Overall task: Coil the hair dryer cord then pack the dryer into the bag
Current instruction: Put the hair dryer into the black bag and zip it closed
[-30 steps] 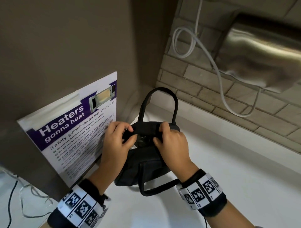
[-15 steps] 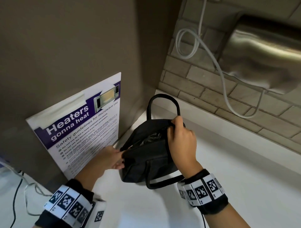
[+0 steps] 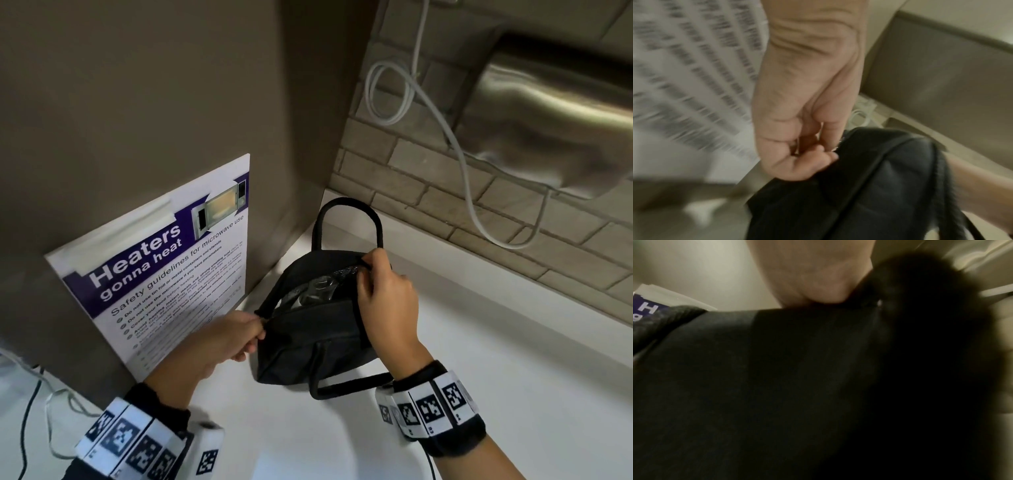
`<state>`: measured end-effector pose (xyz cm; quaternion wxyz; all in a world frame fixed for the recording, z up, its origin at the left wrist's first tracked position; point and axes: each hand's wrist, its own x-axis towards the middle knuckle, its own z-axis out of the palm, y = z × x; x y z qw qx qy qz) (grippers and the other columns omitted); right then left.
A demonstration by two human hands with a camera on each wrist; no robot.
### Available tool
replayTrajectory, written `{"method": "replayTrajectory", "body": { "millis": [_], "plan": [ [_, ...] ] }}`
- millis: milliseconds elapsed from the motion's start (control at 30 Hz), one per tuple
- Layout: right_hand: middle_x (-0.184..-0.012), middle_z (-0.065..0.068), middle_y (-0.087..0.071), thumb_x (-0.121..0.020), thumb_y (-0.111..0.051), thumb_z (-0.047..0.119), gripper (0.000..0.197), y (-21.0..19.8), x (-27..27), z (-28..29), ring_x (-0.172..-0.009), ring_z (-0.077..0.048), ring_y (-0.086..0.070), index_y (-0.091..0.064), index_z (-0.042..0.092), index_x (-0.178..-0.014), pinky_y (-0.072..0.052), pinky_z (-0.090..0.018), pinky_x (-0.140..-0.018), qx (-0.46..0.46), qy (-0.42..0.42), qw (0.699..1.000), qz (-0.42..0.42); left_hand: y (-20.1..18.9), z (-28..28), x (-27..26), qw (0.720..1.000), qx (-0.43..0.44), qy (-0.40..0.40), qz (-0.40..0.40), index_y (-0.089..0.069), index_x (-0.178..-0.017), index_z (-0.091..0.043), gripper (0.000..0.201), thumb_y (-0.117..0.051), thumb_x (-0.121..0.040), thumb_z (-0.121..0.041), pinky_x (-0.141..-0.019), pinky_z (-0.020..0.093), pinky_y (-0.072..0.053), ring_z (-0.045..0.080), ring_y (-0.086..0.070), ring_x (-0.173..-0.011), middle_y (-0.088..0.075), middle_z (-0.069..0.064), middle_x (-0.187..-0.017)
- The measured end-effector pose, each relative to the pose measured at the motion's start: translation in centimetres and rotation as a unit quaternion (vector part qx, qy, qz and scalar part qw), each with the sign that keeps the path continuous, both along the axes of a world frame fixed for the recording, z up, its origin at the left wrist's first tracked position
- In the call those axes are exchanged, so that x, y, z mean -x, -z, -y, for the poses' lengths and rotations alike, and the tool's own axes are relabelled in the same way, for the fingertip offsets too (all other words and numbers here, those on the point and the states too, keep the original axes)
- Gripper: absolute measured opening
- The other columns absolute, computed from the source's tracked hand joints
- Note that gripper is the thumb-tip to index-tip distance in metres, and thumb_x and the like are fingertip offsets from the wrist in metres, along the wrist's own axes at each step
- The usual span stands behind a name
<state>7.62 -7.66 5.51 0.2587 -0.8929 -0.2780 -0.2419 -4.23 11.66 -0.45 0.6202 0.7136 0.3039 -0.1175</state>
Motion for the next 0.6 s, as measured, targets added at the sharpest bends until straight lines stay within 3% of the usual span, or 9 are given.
{"method": "replayTrajectory", "body": {
  "millis": [100,167,233,300,367,400,467,533,600],
  "plan": [
    [-0.043,-0.004,-0.051,-0.078,-0.070,0.002,0.014,-0.4,0.5,0.0,-0.040,-0.015,-0.024,-0.063,0.010,-0.086,-0.021,-0.019,-0.049,0.064,0.022,0.997,0.045,-2.4,0.9,0.1,0.994,-0.085,0.002,0.068,-0.059,-0.059,-0.027,0.030,-0.047,-0.086,-0.032,-0.066,0.032,-0.039,0.016,-0.049,-0.064,-0.054,0.000,-0.061],
    [-0.041,-0.003,-0.048,-0.075,-0.072,0.002,0.014,-0.7,0.7,-0.1,-0.039,-0.016,-0.021,-0.064,0.010,-0.084,-0.008,-0.016,-0.047,0.074,0.015,0.995,0.059,-4.3,2.1,0.2,0.987,-0.114,0.007,0.117,-0.058,-0.061,-0.025,0.029,-0.046,-0.084,-0.038,-0.067,0.031,-0.038,0.016,-0.048,-0.061,-0.051,-0.004,-0.056],
    [-0.042,-0.003,-0.049,-0.077,-0.065,0.007,0.006,-0.8,1.1,-0.2,-0.039,-0.016,-0.023,-0.063,0.010,-0.082,-0.004,-0.014,-0.046,0.056,0.001,0.996,0.073,-5.6,3.5,0.1,0.972,-0.164,0.034,0.164,-0.055,-0.069,-0.017,0.029,-0.047,-0.086,-0.039,-0.067,0.031,-0.037,0.016,-0.046,-0.061,-0.047,-0.004,-0.056],
    [-0.049,0.000,-0.055,-0.084,-0.055,0.016,0.011,-0.8,1.8,-0.4,-0.039,-0.017,-0.038,-0.064,0.012,-0.088,-0.022,-0.019,-0.043,0.045,-0.031,0.995,0.080,-5.9,4.3,-0.2,0.962,-0.179,0.028,0.206,-0.050,-0.073,-0.005,0.029,-0.048,-0.092,-0.028,-0.065,0.031,-0.035,0.015,-0.041,-0.059,-0.041,-0.001,-0.058],
    [-0.069,0.004,-0.064,-0.091,-0.052,0.024,0.016,-0.8,2.6,-0.4,-0.060,-0.016,-0.058,-0.064,0.018,-0.101,-0.042,-0.030,-0.061,0.040,-0.103,0.992,0.059,-5.3,3.9,-0.6,0.959,-0.188,0.004,0.211,-0.053,-0.076,-0.006,0.028,-0.048,-0.091,-0.030,-0.067,0.032,-0.039,0.017,-0.046,-0.060,-0.044,-0.004,-0.055],
    [-0.079,0.005,-0.064,-0.094,-0.053,0.030,0.019,-0.9,3.0,-0.4,-0.073,-0.015,-0.060,-0.065,0.022,-0.107,-0.043,-0.032,-0.071,0.045,-0.140,0.988,0.044,-5.2,3.6,-0.6,0.960,-0.189,-0.005,0.205,-0.055,-0.075,-0.012,0.030,-0.047,-0.087,-0.038,-0.071,0.034,-0.044,0.019,-0.053,-0.065,-0.048,-0.004,-0.056],
    [-0.090,0.005,-0.059,-0.093,-0.056,0.042,0.027,-0.8,3.9,-0.6,-0.087,-0.014,-0.055,-0.065,0.027,-0.113,-0.040,-0.032,-0.079,0.069,-0.195,0.978,0.028,-5.1,3.1,-0.4,0.959,-0.188,-0.009,0.213,-0.059,-0.079,-0.021,0.037,-0.040,-0.074,-0.053,-0.078,0.041,-0.050,0.025,-0.062,-0.078,-0.056,-0.004,-0.063],
    [-0.091,0.003,-0.058,-0.090,-0.061,0.041,0.027,-0.3,4.4,-0.9,-0.088,-0.014,-0.052,-0.068,0.024,-0.109,-0.041,-0.030,-0.078,0.059,-0.218,0.974,0.030,-5.0,3.3,-0.2,0.947,-0.188,0.004,0.259,-0.056,-0.072,-0.022,0.032,-0.039,-0.075,-0.049,-0.073,0.041,-0.050,0.020,-0.060,-0.076,-0.056,-0.005,-0.067],
    [-0.088,0.002,-0.060,-0.088,-0.066,0.032,0.018,0.2,4.3,-1.2,-0.085,-0.015,-0.054,-0.070,0.019,-0.100,-0.045,-0.031,-0.076,0.021,-0.216,0.976,0.033,-5.1,4.0,-0.1,0.926,-0.203,0.021,0.319,-0.050,-0.066,-0.021,0.025,-0.043,-0.084,-0.037,-0.067,0.029,-0.045,0.013,-0.054,-0.068,-0.052,-0.005,-0.069]
  ]
}}
